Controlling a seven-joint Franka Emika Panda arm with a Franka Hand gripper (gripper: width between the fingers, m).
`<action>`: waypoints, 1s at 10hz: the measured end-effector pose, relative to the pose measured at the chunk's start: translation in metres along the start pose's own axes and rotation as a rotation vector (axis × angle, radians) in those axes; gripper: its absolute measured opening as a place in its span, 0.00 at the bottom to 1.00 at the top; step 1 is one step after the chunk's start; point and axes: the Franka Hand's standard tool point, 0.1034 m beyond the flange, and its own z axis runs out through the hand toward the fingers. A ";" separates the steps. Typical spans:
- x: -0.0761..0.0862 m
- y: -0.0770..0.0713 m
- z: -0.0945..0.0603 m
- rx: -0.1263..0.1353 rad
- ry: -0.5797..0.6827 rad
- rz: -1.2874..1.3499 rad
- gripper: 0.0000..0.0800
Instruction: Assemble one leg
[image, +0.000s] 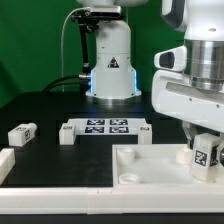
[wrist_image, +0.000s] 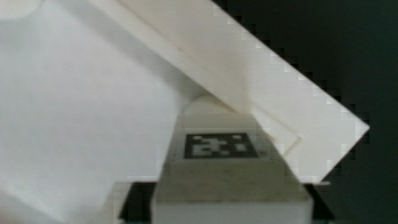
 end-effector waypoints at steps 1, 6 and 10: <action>0.001 0.000 0.001 0.009 -0.008 0.084 0.36; 0.000 -0.001 0.001 0.015 -0.015 0.238 0.66; -0.002 -0.003 0.004 0.042 0.007 -0.253 0.81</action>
Offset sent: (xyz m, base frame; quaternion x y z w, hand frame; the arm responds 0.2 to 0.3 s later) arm 0.0000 0.0000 0.0000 0.0000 0.0000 0.0899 0.9960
